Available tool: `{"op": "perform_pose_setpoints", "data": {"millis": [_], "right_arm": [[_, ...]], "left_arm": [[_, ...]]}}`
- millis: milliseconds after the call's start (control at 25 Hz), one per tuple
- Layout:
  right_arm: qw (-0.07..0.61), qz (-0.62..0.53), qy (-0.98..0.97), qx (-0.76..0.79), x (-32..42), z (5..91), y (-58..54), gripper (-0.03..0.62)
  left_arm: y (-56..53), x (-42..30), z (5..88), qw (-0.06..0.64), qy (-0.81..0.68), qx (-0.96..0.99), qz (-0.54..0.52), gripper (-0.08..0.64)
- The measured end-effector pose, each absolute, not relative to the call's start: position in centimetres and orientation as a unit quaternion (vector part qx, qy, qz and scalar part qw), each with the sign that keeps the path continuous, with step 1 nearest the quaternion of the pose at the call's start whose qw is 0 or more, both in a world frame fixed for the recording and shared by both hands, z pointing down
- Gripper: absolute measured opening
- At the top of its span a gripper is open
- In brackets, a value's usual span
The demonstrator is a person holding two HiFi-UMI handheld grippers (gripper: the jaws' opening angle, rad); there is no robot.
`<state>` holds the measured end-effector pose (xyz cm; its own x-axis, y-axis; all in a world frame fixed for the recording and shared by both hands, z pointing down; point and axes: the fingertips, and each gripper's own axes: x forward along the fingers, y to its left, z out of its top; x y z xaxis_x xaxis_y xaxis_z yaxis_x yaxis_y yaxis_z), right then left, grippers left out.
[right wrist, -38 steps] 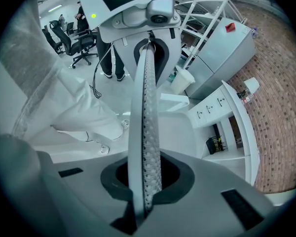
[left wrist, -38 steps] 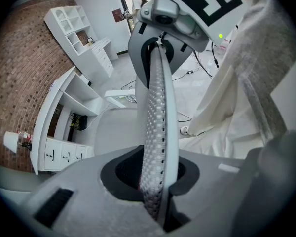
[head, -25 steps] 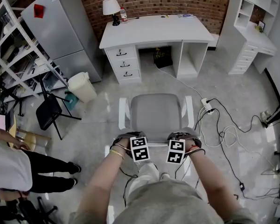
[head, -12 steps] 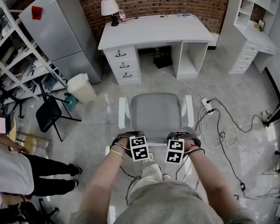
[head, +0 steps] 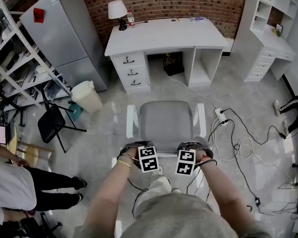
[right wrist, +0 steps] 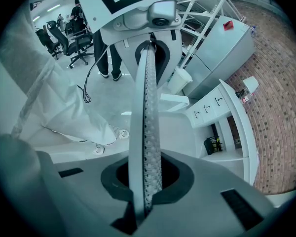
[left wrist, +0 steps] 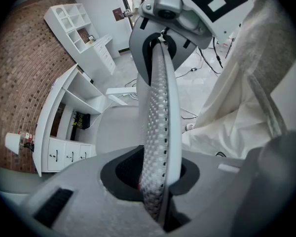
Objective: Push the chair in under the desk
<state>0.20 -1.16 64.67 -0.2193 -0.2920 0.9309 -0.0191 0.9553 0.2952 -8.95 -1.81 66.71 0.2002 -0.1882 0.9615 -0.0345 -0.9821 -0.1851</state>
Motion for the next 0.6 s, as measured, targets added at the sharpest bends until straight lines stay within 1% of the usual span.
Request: {"op": "perform_pose_setpoints", "data": {"millis": [600], "right_arm": [[0.618, -0.108, -0.771, 0.107, -0.1, 65.0, -3.4, 0.020]], "left_arm": [[-4.2, -9.3, 67.1, 0.068, 0.070, -0.771, -0.630, 0.067]]}}
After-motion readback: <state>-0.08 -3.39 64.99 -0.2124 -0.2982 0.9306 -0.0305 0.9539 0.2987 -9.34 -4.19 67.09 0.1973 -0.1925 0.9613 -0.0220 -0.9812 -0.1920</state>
